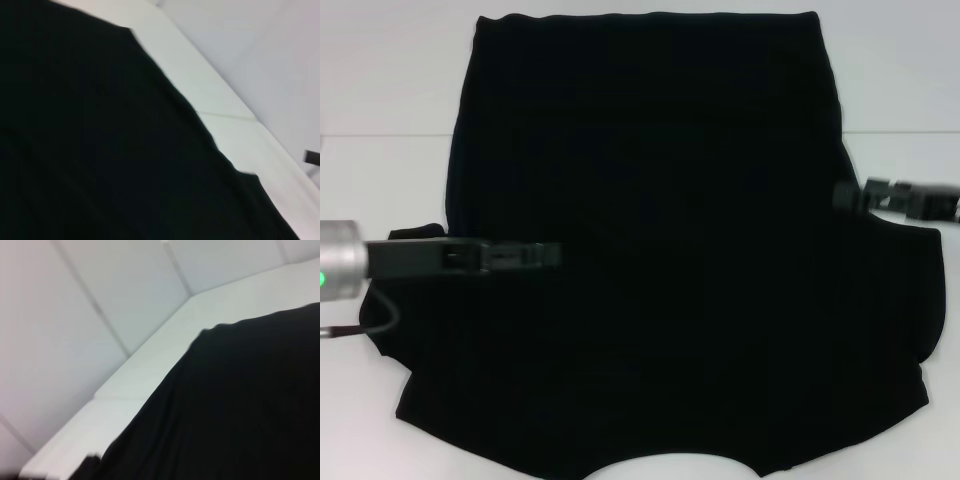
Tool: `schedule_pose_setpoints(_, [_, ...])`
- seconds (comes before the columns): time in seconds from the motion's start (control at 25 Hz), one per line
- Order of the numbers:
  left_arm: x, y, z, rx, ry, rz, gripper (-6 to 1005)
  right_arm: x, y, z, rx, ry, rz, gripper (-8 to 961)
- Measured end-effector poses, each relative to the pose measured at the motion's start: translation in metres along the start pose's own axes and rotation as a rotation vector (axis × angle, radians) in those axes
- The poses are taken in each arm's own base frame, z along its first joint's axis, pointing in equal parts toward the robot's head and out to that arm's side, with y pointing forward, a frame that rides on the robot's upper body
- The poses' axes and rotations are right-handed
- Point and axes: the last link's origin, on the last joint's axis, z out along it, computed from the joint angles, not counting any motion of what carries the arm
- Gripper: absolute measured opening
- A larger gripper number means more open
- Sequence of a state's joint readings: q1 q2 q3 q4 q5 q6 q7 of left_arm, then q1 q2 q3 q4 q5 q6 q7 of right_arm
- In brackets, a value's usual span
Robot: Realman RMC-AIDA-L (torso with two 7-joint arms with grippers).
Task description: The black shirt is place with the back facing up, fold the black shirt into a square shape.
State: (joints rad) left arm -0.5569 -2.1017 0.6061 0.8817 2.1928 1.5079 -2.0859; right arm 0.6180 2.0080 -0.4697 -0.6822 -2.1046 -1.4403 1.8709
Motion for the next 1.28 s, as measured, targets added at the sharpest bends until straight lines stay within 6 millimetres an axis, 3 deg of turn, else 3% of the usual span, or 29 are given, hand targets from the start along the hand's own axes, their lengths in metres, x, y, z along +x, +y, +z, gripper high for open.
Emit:
schedule_pose_setpoints(0.24, [-0.003,-0.025,-0.036,0.092,0.055,-0.226,813,-0.032,-0.013,-0.002,0.090,-0.025,0.110,939])
schedule_pose_setpoints(0.56, [-0.029,-0.055,-0.074,0.258,0.050,-0.421,640,-0.040,-0.019,-0.002,0.144,0.002,0.130,938])
schedule_pose_setpoints(0.84, [-0.042,-0.061,-0.082,0.297,0.041,-0.494,448,-0.039,-0.019,-0.002,0.145,0.007,0.127,937])
schedule_pose_setpoints(1.28, [-0.057,-0.071,-0.086,0.364,0.052,-0.573,448,-0.033,-0.021,-0.004,0.151,0.011,0.143,936])
